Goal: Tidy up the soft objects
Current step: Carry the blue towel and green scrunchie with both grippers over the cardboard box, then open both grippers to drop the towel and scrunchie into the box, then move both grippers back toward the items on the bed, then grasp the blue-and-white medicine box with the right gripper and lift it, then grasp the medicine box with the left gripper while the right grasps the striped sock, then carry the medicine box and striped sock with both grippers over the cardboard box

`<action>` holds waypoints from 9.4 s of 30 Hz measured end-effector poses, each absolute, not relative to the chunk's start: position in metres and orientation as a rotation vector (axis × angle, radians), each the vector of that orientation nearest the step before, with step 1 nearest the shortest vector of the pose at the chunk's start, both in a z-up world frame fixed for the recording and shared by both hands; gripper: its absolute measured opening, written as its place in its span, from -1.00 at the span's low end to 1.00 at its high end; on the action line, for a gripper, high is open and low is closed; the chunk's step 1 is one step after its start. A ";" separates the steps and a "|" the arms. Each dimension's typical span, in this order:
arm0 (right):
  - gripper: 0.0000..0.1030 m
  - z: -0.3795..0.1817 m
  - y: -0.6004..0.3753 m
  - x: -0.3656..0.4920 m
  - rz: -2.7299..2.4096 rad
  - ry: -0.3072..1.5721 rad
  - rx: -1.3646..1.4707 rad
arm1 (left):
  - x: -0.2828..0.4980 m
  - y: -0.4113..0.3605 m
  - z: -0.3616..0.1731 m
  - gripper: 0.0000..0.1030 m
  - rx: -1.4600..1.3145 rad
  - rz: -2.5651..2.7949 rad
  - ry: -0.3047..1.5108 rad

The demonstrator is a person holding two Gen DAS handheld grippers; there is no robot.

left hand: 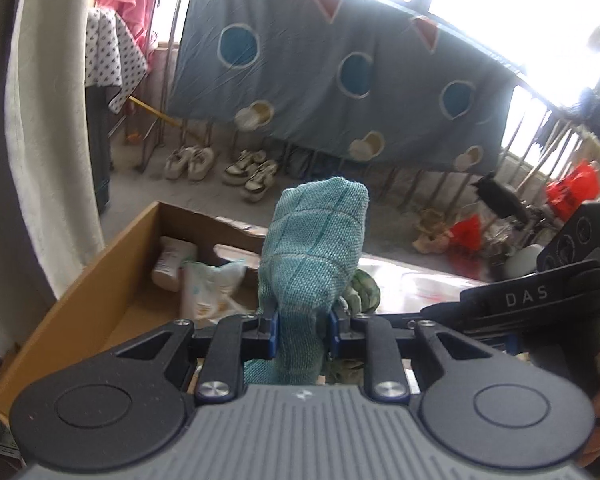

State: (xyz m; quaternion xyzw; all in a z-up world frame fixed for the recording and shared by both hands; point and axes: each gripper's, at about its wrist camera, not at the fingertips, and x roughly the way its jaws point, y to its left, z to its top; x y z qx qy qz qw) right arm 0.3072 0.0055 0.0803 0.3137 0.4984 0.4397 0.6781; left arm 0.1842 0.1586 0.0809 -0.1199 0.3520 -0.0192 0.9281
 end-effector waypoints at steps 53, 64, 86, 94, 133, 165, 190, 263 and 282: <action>-0.20 0.051 0.049 0.429 0.728 1.061 0.501 | 0.335 0.228 -0.022 0.50 -0.075 0.264 1.007; -0.10 0.101 -0.048 0.359 0.797 0.981 0.639 | 0.273 0.194 0.046 0.64 -0.069 0.207 0.907; 0.08 0.064 -0.288 0.176 0.650 0.895 0.823 | 0.090 0.017 0.079 0.82 -0.020 -0.146 0.713; 0.11 0.031 -0.292 0.183 0.572 0.921 0.745 | 0.093 -0.057 0.045 0.82 0.066 -0.191 0.682; -0.89 -0.013 -0.214 0.278 0.516 0.976 0.381 | 0.143 -0.066 -0.024 0.79 0.080 -0.176 0.800; -0.94 0.023 -0.319 0.122 0.512 0.946 0.560 | 0.024 -0.124 0.013 0.80 0.124 -0.416 0.609; -0.39 -0.098 -0.419 0.086 0.401 1.099 0.951 | 0.019 -0.222 -0.073 0.80 0.461 -0.601 0.741; -0.26 -0.122 -0.400 0.059 0.411 1.141 0.880 | 0.108 -0.213 -0.111 0.59 0.114 -0.587 1.148; -0.29 -0.122 -0.399 0.064 0.427 1.131 0.989 | 0.092 -0.206 -0.086 0.41 0.048 -0.567 1.031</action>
